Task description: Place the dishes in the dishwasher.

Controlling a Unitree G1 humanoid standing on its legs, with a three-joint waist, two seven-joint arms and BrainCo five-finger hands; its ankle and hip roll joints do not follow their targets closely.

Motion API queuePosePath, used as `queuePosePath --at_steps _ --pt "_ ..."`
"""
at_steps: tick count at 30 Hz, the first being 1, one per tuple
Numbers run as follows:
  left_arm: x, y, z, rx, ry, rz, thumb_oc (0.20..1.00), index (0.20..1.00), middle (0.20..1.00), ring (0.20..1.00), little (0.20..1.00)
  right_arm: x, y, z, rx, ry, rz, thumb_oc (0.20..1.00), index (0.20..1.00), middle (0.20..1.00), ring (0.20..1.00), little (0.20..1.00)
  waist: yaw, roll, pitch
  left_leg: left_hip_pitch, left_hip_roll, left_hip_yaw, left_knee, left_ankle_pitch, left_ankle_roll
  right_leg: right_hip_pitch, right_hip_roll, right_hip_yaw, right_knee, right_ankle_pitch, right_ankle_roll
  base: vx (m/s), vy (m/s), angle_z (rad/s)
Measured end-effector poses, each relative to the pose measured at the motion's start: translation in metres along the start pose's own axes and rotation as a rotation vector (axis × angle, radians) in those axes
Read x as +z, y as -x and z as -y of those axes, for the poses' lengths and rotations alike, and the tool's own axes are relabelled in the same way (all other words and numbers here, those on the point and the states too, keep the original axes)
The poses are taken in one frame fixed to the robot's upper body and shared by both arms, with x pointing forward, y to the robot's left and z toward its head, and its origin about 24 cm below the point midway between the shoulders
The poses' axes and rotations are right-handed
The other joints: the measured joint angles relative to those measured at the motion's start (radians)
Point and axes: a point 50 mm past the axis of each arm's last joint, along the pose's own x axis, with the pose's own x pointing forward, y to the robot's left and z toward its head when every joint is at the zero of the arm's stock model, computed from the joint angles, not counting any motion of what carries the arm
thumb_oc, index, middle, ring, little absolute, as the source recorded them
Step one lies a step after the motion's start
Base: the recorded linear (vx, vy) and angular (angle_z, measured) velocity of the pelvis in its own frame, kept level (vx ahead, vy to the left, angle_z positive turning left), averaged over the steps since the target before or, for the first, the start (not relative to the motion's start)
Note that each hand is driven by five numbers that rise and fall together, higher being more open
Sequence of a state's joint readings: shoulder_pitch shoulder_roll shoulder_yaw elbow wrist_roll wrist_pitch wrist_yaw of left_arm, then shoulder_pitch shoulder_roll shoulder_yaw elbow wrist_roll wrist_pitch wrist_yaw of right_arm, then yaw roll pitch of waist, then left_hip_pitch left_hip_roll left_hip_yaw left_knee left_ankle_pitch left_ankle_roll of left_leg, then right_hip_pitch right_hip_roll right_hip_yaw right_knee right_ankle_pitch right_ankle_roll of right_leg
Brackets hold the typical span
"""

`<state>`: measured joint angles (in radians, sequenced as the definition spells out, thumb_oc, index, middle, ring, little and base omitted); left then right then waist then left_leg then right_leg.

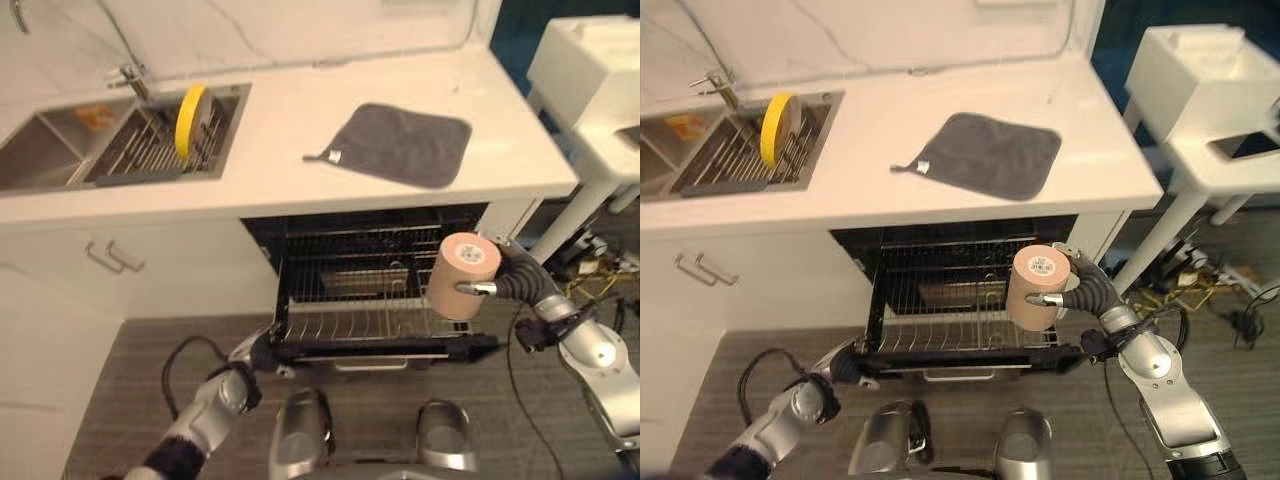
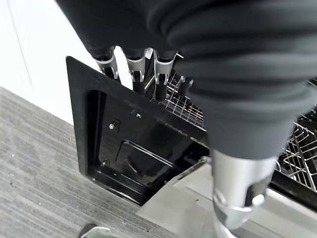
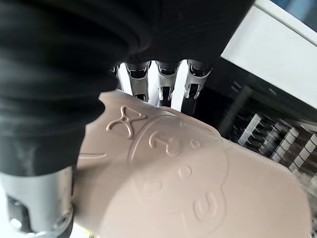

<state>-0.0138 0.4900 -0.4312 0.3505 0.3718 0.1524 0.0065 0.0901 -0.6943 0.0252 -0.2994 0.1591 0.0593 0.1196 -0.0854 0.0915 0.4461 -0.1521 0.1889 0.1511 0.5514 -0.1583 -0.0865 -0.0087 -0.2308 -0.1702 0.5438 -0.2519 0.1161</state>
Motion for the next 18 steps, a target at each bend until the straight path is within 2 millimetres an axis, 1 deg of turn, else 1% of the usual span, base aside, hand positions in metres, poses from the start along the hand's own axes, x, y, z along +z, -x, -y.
queuePosePath --at_steps 2,3,4,5,7,9,10,11,13,15,17,18 --pt "-0.003 0.003 0.006 -0.025 0.009 -0.009 1.0 1.0 1.0 1.0 1.0 -0.003 0.004 0.002 -0.007 0.0 -0.015 0.2 0.2 0.2 0.2 0.2 -0.026 0.009 0.0 0.011 0.002 0.019 0.04 -0.009 -0.006 0.026 -0.008 0.013 -0.004 -0.002 0.003 0.24 0.104 -0.09" --pt "-0.007 0.005 0.012 -0.042 0.018 -0.018 1.0 1.0 1.0 1.0 1.0 -0.006 0.01 0.003 -0.012 0.0 -0.037 0.2 0.2 0.2 0.2 0.2 -0.029 0.018 -0.005 0.048 -0.005 0.039 0.025 -0.039 0.012 0.053 -0.006 0.029 -0.014 -0.003 0.009 0.19 0.084 -0.18" --pt "-0.013 0.01 0.019 -0.062 0.027 -0.04 1.0 1.0 1.0 1.0 1.0 -0.007 0.018 0.003 -0.009 0.001 -0.056 0.2 0.2 0.2 0.2 0.2 -0.037 0.017 -0.008 0.082 -0.018 0.048 0.013 -0.046 0.019 0.086 -0.006 0.052 -0.038 0.001 0.016 0.17 0.069 -0.1" --pt "-0.019 0.014 0.024 -0.074 0.034 -0.059 1.0 1.0 1.0 1.0 1.0 -0.007 0.023 0.003 -0.005 0.002 -0.062 0.2 0.2 0.2 0.2 0.2 -0.044 0.016 -0.009 0.096 -0.025 0.049 0.007 -0.048 0.02 0.108 -0.007 0.055 -0.059 0.004 0.016 0.12 0.043 -0.03" --pt "-0.027 0.019 0.025 -0.07 0.053 -0.088 1.0 1.0 1.0 1.0 1.0 -0.006 0.025 0.002 0.016 0.002 -0.06 0.2 0.2 0.2 0.2 0.2 -0.04 0.013 -0.01 0.1 -0.033 0.052 0.004 -0.048 0.02 0.114 -0.007 0.072 -0.073 0.012 0.017 0.13 0.027 0.04" --pt "-0.028 0.02 0.027 -0.078 0.055 -0.086 1.0 1.0 1.0 1.0 1.0 -0.006 0.026 0.0 0.032 0.0 -0.064 0.2 0.2 0.2 0.2 0.2 -0.031 0.014 -0.029 0.107 -0.035 0.052 -0.004 -0.048 0.02 0.122 -0.006 0.072 -0.081 0.012 0.018 0.11 -0.018 0.03" --pt "-0.031 0.023 0.03 -0.092 0.06 -0.094 1.0 1.0 1.0 1.0 1.0 -0.006 0.028 -0.002 0.047 -0.002 -0.067 0.2 0.2 0.2 0.2 0.2 -0.026 0.01 -0.044 0.12 -0.036 0.057 -0.02 -0.044 0.015 0.131 -0.005 0.073 -0.092 0.016 0.021 0.08 -0.032 -0.05" --pt "-0.036 0.028 0.034 -0.099 0.07 -0.11 1.0 1.0 1.0 1.0 1.0 -0.005 0.03 -0.004 0.059 -0.006 -0.064 0.2 0.2 0.2 0.2 0.2 -0.022 0.002 -0.066 0.132 -0.035 0.058 -0.035 -0.039 0.008 0.14 -0.002 0.072 -0.105 0.022 0.031 0.07 -0.033 -0.08" --pt "-0.042 0.035 0.041 -0.123 0.081 -0.131 1.0 1.0 1.0 1.0 1.0 -0.008 0.033 -0.005 0.063 -0.009 -0.077 0.2 0.2 0.2 0.2 0.2 -0.017 -0.014 -0.105 0.154 -0.033 0.058 -0.063 -0.029 -0.002 0.152 0.003 0.069 -0.116 0.021 0.033 0.06 -0.041 -0.03" --pt "-0.043 0.039 0.044 -0.135 0.088 -0.134 1.0 1.0 1.0 1.0 1.0 -0.012 0.037 -0.007 0.069 -0.016 -0.1 0.2 0.2 0.2 0.2 0.2 -0.017 -0.022 -0.117 0.161 -0.031 0.049 -0.078 -0.019 0.002 0.161 0.009 0.058 -0.126 0.021 0.032 0.01 -0.048 0.07" --pt "-0.044 0.042 0.043 -0.129 0.097 -0.124 1.0 1.0 1.0 1.0 1.0 -0.014 0.039 -0.01 0.063 -0.037 -0.109 0.2 0.2 0.2 0.2 0.2 -0.008 -0.031 -0.128 0.171 -0.031 0.05 -0.113 0.001 -0.002 0.163 0.014 0.052 -0.148 0.03 0.025 -0.07 -0.048 0.01" --pt "-0.041 0.042 0.042 -0.122 0.122 -0.106 1.0 1.0 1.0 1.0 1.0 -0.016 0.04 -0.012 0.06 -0.048 -0.114 0.2 0.2 0.2 0.2 0.2 -0.001 -0.037 -0.14 0.172 -0.034 0.052 -0.155 0.026 -0.001 0.16 0.017 0.047 -0.177 0.048 0.024 -0.15 -0.048 0.03"
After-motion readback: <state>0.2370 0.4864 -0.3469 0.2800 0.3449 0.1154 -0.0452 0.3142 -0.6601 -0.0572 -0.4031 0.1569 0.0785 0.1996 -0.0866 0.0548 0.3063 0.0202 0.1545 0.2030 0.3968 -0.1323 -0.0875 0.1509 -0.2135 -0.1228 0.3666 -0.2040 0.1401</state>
